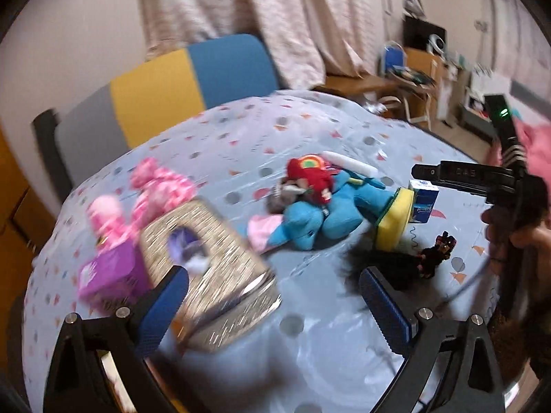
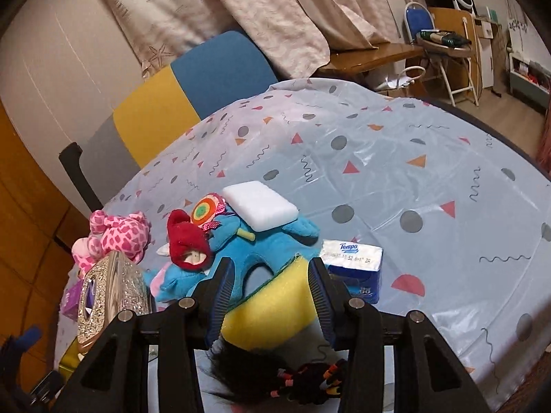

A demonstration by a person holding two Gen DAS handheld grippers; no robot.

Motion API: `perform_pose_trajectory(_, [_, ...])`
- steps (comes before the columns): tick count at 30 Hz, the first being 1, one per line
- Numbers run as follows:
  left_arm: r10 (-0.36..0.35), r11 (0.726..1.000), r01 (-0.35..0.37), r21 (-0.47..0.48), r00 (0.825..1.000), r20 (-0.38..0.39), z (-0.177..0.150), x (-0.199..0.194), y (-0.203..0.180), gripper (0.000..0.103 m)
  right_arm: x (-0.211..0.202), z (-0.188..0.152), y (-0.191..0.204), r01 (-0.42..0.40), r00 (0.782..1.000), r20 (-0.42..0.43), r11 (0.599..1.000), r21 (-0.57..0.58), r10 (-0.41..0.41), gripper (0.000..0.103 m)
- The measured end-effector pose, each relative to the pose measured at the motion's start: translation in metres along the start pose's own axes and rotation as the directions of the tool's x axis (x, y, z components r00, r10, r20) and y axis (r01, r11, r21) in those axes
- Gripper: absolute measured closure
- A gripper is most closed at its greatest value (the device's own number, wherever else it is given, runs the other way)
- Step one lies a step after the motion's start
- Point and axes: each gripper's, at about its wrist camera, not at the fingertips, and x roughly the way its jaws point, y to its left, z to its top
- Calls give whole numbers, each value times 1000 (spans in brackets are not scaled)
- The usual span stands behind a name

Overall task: Organize soft objects
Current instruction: 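Grasp the blue elephant plush with the left tool while the right grasps the yellow sponge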

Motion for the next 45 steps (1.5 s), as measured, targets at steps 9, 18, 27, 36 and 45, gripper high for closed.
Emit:
perform_pose_trajectory(9, [-20, 996, 35, 81, 984, -176, 35, 99, -27, 24, -5, 2, -9, -52, 999, 8, 997, 63, 52, 57])
perform_pose_trajectory(18, [59, 990, -20, 137, 956, -288, 42, 156, -35, 40, -5, 2, -13, -96, 995, -5, 990, 102, 97, 57])
perform_pose_trajectory(27, [97, 988, -51, 148, 943, -318, 49, 190, -44, 40, -4, 1, -17, -108, 994, -11, 986, 129, 111, 56])
perform_pose_trajectory(36, [-3, 999, 16, 43, 963, -271, 40, 180, -42, 71, -9, 3, -25, -95, 995, 27, 982, 166, 92, 56])
perform_pose_trajectory(45, [-188, 982, 183, -56, 976, -108, 17, 80, -47, 71, -9, 4, -31, -75, 997, 32, 978, 194, 70, 56])
